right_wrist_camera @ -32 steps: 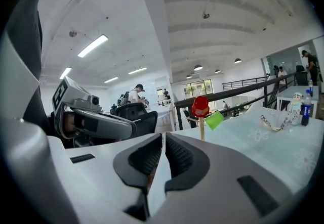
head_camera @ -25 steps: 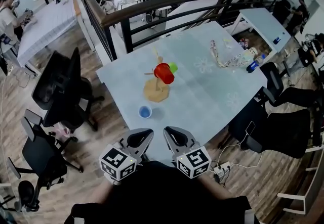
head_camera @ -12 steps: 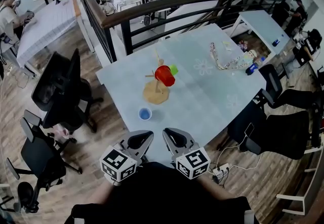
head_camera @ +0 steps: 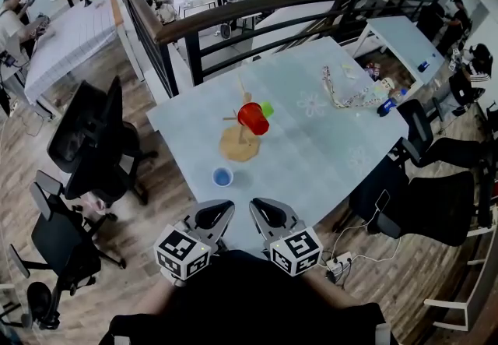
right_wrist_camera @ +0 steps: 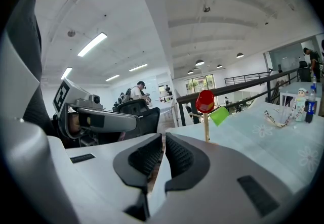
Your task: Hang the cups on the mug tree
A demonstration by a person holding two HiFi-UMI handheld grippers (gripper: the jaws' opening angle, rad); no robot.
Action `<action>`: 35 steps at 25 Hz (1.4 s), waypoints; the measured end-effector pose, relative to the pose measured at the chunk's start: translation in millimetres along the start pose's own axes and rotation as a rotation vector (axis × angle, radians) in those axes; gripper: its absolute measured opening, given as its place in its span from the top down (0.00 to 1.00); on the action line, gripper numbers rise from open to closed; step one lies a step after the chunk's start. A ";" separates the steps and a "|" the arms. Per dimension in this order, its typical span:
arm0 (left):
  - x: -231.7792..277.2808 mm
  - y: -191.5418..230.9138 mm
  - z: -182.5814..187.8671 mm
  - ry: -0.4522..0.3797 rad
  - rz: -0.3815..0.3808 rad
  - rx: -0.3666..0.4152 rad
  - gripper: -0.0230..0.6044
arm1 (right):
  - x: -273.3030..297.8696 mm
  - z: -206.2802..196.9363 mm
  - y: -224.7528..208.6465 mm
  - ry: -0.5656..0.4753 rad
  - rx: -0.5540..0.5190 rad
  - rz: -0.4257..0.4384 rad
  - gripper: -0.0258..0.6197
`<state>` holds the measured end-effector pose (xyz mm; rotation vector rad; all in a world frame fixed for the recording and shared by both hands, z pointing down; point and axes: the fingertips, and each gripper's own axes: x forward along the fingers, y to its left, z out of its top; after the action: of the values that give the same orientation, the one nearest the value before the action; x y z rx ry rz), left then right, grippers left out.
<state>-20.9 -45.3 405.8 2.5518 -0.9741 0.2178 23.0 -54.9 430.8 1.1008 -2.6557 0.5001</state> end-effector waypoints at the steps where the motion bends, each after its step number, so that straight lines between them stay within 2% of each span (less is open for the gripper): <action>1: 0.5 2.8 -0.3 -0.002 0.010 -0.014 0.93 | -0.1 0.0 -0.1 0.001 -0.001 -0.001 0.89; 5: 0.9 10.1 -1.1 -0.017 0.036 -0.042 0.93 | -1.0 -1.2 -0.8 0.002 -0.002 0.000 0.89; 11: 9.8 16.5 -5.9 -0.016 0.002 -0.049 0.93 | 1.0 -0.8 -6.7 0.003 0.011 -0.015 0.89; 14: 13.7 32.7 -13.0 -0.023 0.002 -0.053 0.93 | 4.2 -3.0 -11.0 0.013 0.018 -0.031 0.89; 18: 10.2 70.5 -19.8 -0.057 0.059 -0.028 0.92 | 7.7 -7.1 -22.3 0.034 0.033 -0.071 0.89; 19: 9.4 81.4 -24.0 -0.057 0.069 -0.036 0.89 | 9.1 -9.1 -24.2 0.041 0.039 -0.081 0.89; 20: 9.2 92.6 -29.6 -0.051 0.079 -0.050 0.80 | 10.7 -11.2 -25.5 0.050 0.043 -0.091 0.89; 22: 11.5 117.2 -45.2 -0.011 0.116 -0.056 0.67 | 14.0 -14.9 -26.8 0.070 0.046 -0.110 0.89; 24: 19.0 140.1 -66.4 0.065 0.156 0.002 0.59 | 17.2 -17.5 -28.7 0.089 0.045 -0.131 0.89; 27: 35.2 161.5 -98.7 0.160 0.149 0.078 0.55 | 19.6 -19.4 -33.2 0.113 0.042 -0.165 0.89; 32: 61.3 187.7 -137.9 0.269 0.104 0.123 0.51 | 23.5 -20.2 -41.6 0.126 0.053 -0.231 0.89; 35: 78.6 196.6 -182.4 0.359 0.057 0.142 0.51 | 21.8 -25.7 -41.6 0.145 0.070 -0.270 0.88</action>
<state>-94.1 -149.9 654.5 2.4868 -0.9175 0.7568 39.5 -86.2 471.0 1.3629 -2.3356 0.5973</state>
